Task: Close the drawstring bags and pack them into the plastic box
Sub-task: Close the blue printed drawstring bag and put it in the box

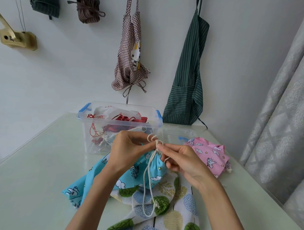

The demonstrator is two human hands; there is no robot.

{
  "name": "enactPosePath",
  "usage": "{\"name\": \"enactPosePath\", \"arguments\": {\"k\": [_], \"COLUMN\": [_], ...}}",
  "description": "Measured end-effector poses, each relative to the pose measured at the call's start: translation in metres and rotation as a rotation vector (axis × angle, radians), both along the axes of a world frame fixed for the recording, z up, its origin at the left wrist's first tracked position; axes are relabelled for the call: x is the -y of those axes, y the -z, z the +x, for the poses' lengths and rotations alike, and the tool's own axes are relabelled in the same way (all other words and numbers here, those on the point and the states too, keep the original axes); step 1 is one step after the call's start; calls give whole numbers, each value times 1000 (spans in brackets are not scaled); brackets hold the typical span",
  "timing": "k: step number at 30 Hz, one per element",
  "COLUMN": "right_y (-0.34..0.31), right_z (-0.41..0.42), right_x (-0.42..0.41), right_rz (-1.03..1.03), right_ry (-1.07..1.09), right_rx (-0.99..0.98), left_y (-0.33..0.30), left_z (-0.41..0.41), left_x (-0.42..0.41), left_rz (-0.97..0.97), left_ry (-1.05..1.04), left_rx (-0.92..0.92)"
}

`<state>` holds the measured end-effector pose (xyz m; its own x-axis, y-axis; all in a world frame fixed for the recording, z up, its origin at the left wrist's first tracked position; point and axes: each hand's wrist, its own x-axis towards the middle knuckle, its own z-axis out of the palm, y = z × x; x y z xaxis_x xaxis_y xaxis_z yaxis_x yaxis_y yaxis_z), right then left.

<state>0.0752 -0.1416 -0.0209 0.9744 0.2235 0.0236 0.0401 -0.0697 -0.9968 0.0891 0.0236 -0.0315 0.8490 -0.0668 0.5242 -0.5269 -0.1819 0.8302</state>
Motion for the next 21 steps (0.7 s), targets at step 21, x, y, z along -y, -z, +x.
{"name": "enactPosePath", "arguments": {"k": [21], "right_y": [-1], "right_z": [6], "right_x": [24], "right_rz": [615], "right_ry": [-86], "right_rx": [-137], "left_y": [-4], "left_z": [1], "left_x": [8], "left_rz": [-99], "left_ry": [155], "left_rx": [-260]}}
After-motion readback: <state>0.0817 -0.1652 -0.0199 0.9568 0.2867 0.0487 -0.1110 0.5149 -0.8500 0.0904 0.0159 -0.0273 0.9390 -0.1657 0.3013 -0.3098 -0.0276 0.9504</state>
